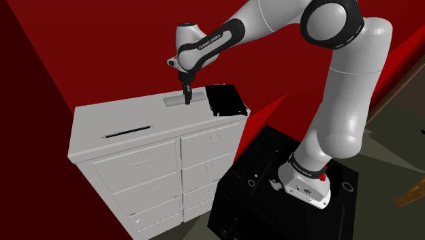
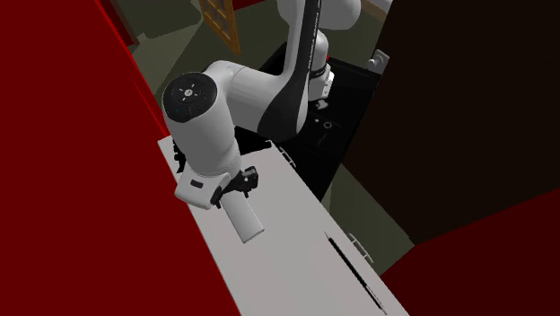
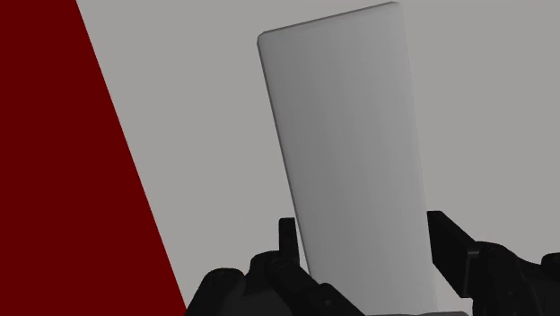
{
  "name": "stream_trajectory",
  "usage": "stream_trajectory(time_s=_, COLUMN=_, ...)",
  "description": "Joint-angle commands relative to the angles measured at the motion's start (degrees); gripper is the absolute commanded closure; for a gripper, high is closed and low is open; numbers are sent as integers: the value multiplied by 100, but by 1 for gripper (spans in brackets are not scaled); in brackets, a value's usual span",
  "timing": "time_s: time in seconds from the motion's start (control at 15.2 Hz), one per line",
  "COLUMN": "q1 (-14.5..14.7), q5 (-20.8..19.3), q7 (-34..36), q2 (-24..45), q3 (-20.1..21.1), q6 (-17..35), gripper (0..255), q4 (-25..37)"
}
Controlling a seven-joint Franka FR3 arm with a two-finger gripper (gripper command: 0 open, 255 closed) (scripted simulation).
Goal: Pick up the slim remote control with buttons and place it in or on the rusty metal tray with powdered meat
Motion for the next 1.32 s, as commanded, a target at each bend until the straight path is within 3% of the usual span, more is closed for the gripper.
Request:
stream_trajectory(time_s=0.0, q1=0, q5=1, q7=1, q2=3, q3=0, q6=0, gripper=255, q4=-3)
stream_trajectory(time_s=0.33, q1=1, q5=1, q7=2, q2=4, q3=1, q6=2, gripper=255, q4=-3)
stream_trajectory(time_s=1.25, q1=15, q5=-54, q7=29, q2=-501, q3=-16, q6=-949, gripper=255, q4=445)
